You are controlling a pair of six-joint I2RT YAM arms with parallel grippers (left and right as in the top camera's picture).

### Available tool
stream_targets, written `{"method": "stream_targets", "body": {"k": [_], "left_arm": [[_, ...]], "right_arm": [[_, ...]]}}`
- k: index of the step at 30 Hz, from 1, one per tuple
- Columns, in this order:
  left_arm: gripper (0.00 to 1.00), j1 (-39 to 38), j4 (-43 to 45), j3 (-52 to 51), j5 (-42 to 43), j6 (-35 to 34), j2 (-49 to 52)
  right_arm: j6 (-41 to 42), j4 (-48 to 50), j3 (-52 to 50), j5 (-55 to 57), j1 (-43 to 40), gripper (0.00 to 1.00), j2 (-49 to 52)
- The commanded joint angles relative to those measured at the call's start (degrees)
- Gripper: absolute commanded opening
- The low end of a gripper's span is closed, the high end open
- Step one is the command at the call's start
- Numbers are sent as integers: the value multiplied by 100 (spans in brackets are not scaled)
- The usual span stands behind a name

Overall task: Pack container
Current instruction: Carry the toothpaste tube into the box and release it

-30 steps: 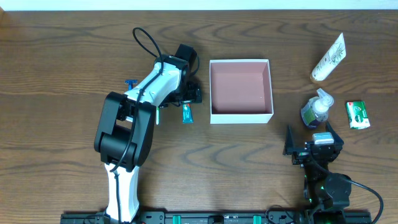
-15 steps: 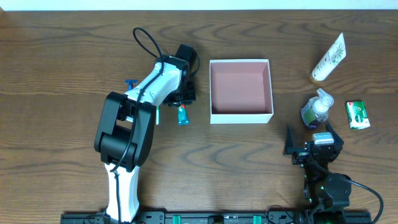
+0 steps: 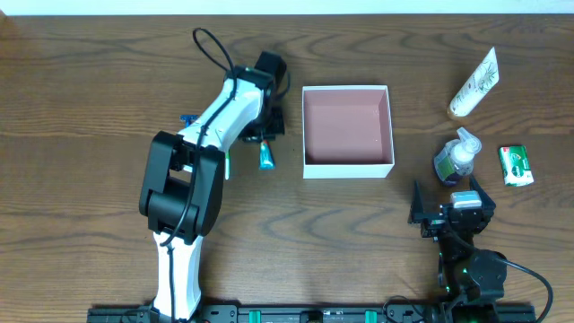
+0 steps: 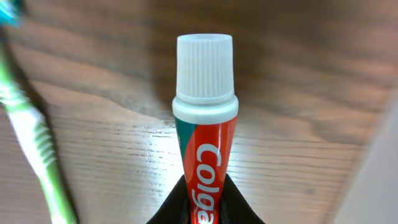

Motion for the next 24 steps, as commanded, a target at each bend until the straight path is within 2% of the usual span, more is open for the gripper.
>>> {"method": "stream_targets", "body": {"k": [1, 6, 10, 16, 24], "left_arm": [[13, 26, -214, 813, -72, 219, -2], [13, 24, -501, 2026, -177, 417, -114], [13, 24, -503, 2586, -258, 498, -313], [13, -111, -420, 2745, 63, 520, -387], [13, -619, -428, 2706, 85, 538, -382]], "right_arm": [[-81, -22, -11, -17, -57, 99, -37], [-81, -22, -11, -17, -57, 99, -37], [-81, -22, -11, -17, -57, 99, -37], [-81, -22, -11, -17, -57, 99, -37], [-81, -22, -11, -17, -57, 99, -37]]}}
